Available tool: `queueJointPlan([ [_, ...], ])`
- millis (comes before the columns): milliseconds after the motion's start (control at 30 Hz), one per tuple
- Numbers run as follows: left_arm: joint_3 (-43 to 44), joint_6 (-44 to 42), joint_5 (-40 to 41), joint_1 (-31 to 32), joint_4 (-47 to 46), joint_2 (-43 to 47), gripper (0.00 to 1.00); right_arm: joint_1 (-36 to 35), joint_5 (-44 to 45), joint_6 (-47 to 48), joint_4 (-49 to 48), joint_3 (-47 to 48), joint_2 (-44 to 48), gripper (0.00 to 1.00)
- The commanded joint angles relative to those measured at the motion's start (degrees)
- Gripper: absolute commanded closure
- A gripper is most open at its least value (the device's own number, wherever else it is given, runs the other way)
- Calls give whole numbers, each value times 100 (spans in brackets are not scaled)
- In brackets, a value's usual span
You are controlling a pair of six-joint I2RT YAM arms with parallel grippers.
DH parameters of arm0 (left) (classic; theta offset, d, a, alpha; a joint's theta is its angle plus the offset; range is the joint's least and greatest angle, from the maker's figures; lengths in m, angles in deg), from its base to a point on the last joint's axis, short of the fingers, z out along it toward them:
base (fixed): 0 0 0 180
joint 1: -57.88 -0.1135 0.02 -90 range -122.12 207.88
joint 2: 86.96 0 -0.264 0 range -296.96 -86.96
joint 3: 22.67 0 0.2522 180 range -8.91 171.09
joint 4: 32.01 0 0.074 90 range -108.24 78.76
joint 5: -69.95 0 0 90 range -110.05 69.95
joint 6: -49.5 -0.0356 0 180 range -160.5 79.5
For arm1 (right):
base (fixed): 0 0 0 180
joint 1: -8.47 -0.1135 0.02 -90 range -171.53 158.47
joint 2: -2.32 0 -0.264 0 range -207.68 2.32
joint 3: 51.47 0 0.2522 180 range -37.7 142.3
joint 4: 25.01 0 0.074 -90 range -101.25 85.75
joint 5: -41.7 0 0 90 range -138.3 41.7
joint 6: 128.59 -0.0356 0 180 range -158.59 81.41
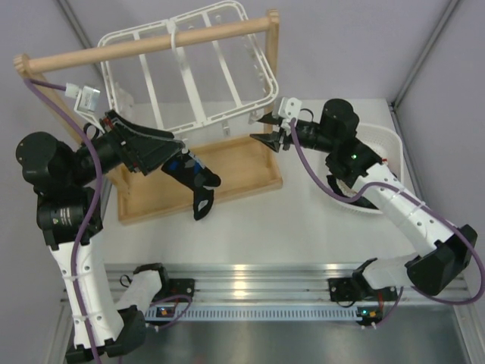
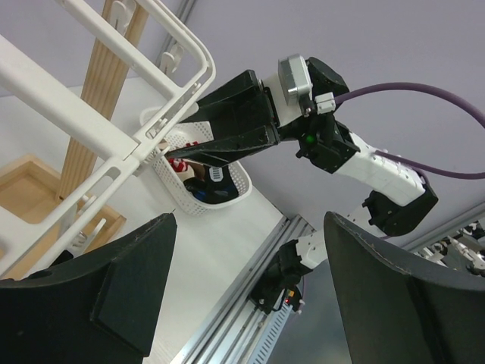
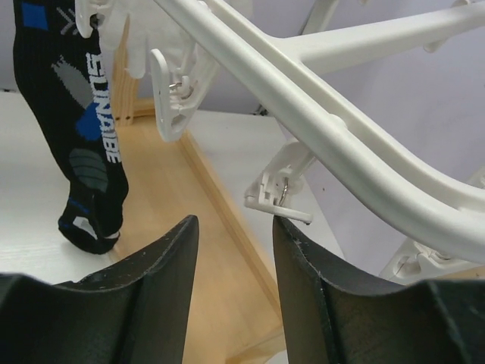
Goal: Clip the socks to the hanger
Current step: Open the clamp at the hanger.
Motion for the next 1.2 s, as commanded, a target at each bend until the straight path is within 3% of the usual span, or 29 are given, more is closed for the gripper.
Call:
queueJointPlan([
  [0,52,33,-112,-31,-348,-18,16,-75,53,130,-286,137,117,57],
  [167,43,15,-112,-31,-348,-36,16,-5,368,228,-338,-126,196,57],
  [267,26,7,-103,-39,-365,-19,16,127,404,-167,-697,-136,178,51],
  [333,8,-11,-95,-31,-366,-1,15,136,291,-343,-874,-197,196,47],
  [533,-18,-29,-103,-31,-365,-19,15,136,-70,-642,-1402,-206,117,49],
  [800,-10,-46,-77,-31,-366,-10,15,136,-237,-845,-1517,-197,248,73],
  [1100,201,-282,-60,-39,-357,-97,15,22,-1,-1239,-1244,-197,416,87],
  [1167,561,-555,46,-39,141,-255,16,-214,288,-1258,-1165,-206,459,89],
])
